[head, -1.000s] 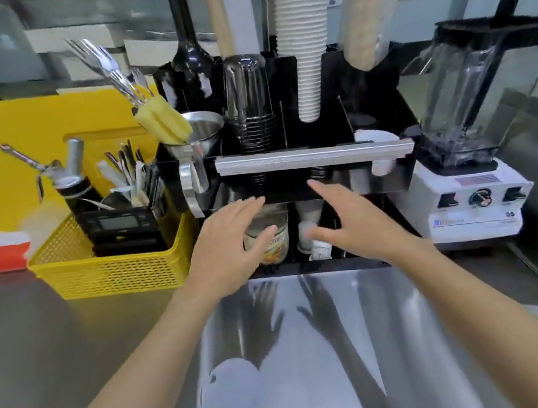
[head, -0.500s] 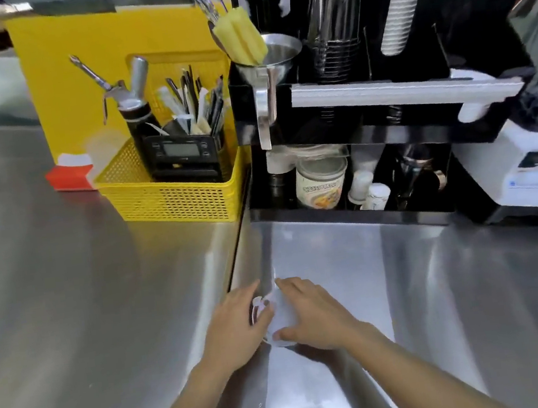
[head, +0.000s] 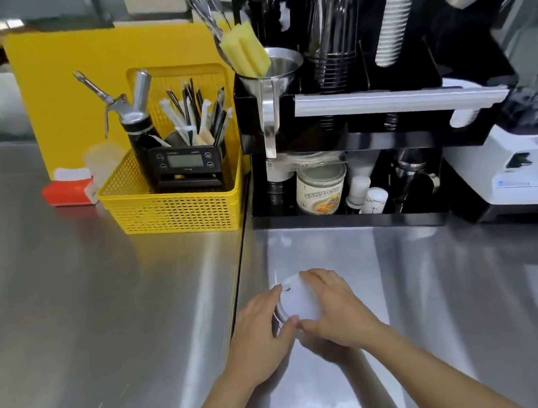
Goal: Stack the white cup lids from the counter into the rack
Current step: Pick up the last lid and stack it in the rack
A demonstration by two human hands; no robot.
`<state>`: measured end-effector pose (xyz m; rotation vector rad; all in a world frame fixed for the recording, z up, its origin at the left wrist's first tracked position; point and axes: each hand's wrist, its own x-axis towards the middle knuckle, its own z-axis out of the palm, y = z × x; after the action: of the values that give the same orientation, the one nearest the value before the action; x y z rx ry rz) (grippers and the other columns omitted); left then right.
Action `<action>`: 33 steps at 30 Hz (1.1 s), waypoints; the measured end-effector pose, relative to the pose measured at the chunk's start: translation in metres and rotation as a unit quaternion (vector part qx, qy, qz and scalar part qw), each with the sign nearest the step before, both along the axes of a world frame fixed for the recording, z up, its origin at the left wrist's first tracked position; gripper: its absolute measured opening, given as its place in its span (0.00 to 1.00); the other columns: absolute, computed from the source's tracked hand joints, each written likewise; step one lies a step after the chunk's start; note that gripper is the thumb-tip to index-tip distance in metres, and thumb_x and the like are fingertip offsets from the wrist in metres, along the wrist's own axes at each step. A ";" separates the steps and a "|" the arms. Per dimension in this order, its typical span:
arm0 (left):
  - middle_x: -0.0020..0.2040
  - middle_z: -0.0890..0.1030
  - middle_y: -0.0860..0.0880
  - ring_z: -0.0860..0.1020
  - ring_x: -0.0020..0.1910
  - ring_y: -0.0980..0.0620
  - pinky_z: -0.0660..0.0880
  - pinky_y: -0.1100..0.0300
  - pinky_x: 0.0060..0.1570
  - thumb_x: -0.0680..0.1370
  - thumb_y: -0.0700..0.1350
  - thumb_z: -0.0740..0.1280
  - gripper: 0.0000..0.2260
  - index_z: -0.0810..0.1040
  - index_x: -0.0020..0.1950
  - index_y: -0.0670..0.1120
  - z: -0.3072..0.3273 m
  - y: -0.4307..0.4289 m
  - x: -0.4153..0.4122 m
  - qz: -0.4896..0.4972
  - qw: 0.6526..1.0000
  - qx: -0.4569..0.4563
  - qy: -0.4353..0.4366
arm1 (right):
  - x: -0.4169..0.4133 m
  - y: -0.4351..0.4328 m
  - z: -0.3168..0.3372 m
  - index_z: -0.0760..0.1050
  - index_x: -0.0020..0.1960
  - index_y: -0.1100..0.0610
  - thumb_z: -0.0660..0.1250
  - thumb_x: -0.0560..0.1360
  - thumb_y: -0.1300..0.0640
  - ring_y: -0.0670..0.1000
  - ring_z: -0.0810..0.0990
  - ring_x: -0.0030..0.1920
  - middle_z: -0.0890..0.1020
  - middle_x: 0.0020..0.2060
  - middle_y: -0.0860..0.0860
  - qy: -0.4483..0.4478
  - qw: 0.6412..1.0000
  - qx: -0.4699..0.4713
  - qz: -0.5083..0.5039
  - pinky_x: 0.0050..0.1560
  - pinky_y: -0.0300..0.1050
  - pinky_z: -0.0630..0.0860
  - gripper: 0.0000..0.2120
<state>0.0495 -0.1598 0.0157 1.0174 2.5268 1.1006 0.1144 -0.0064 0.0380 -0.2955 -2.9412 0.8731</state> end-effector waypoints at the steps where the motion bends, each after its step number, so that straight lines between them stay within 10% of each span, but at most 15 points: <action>1: 0.70 0.68 0.56 0.64 0.68 0.55 0.61 0.58 0.68 0.75 0.54 0.62 0.23 0.63 0.69 0.55 0.009 0.008 -0.003 -0.007 1.000 0.009 0.012 | 0.000 0.007 0.009 0.63 0.66 0.52 0.67 0.66 0.44 0.51 0.63 0.64 0.69 0.64 0.50 0.016 1.000 0.003 -0.008 0.60 0.39 0.57 0.32; 16: 0.69 0.70 0.52 0.65 0.68 0.53 0.58 0.56 0.69 0.75 0.53 0.62 0.23 0.64 0.69 0.51 0.188 0.211 -0.029 -0.136 0.961 0.144 0.190 | 0.014 0.182 0.194 0.66 0.66 0.56 0.71 0.67 0.47 0.51 0.65 0.65 0.71 0.63 0.53 0.199 0.965 0.123 -0.122 0.60 0.39 0.59 0.31; 29: 0.62 0.76 0.48 0.68 0.65 0.49 0.57 0.55 0.65 0.77 0.43 0.58 0.18 0.68 0.67 0.48 0.258 0.358 -0.063 -0.123 0.948 0.085 0.282 | -0.022 0.311 0.261 0.58 0.71 0.54 0.67 0.69 0.42 0.56 0.69 0.63 0.70 0.65 0.57 0.096 0.969 0.147 -0.173 0.55 0.47 0.68 0.36; 33: 0.45 0.77 0.49 0.73 0.54 0.47 0.59 0.52 0.66 0.75 0.42 0.56 0.11 0.72 0.55 0.47 0.256 0.374 -0.076 -0.132 0.942 0.007 0.309 | -0.037 0.324 0.266 0.66 0.65 0.56 0.66 0.67 0.41 0.55 0.73 0.52 0.74 0.56 0.56 0.042 0.964 0.210 -0.160 0.45 0.46 0.69 0.32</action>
<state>-0.0269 0.2147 0.2716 1.8879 2.6922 0.8088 0.0770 0.3171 0.3035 -0.6580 -2.7893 0.2092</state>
